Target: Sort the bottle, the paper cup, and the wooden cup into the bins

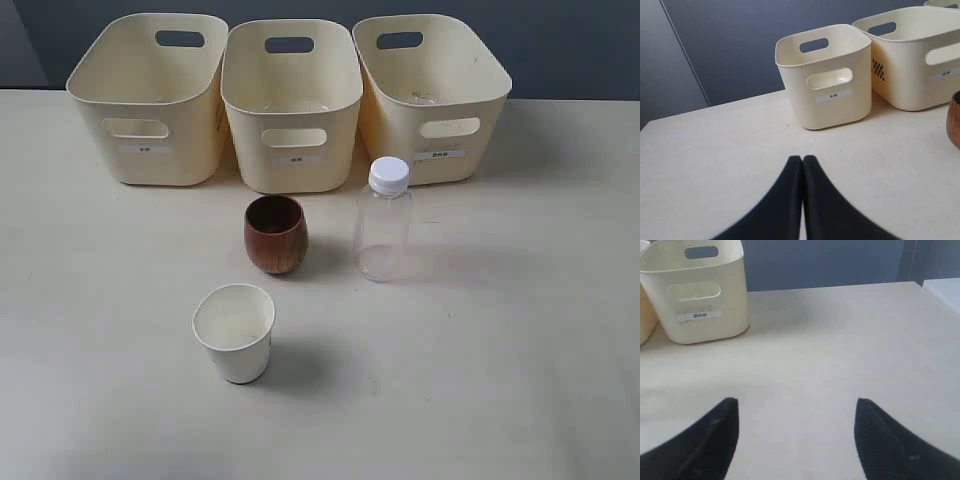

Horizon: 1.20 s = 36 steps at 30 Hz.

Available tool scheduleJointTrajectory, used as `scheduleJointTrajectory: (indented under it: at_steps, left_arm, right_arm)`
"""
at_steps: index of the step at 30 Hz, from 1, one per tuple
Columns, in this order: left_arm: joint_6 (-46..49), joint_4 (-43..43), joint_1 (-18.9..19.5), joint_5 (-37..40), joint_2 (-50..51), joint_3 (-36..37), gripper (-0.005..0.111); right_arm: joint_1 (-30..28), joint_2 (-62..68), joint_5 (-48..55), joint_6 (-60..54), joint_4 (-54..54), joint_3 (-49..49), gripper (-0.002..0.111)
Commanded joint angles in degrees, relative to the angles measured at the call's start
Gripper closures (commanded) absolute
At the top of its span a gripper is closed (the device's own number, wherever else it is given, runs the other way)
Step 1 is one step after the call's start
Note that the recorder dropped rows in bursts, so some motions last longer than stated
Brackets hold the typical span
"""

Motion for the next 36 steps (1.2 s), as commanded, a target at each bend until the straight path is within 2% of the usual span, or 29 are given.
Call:
scheduleJointTrajectory:
  at_steps: [1,12,19,24,27,36]
  left_arm:
    - [-0.1,0.0,-0.4,-0.3,-0.3,0.1,0.107]
    - [-0.1,0.0,-0.4,-0.3,-0.3,0.1,0.107]
    - [-0.1,0.0,-0.4,-0.3,-0.3,0.1,0.107]
    - [-0.1,0.0,-0.4,-0.3,-0.3,0.1,0.107]
    - [-0.1,0.0,-0.4,-0.3,-0.3,0.1,0.107]
    - [-0.1,0.0,-0.4,-0.3,-0.3,0.1,0.107]
  right_arm:
    - [0.3,0.0,-0.6,-0.4,-0.1,0.1,0.045]
    - [0.3,0.0,-1.4,-0.4,-0.1,0.1,0.045]
    - [0.3,0.0,-10.3,-0.4,0.5,0.1,0.045]
    - [0.3,0.0,-18.1,1.9,14.5,0.1,0.045]
    - [0.3,0.0,-19.0,2.0,21.9,0.1,0.045]
    - [0.3,0.0,-18.9,2.2,30.2,0.1,0.045]
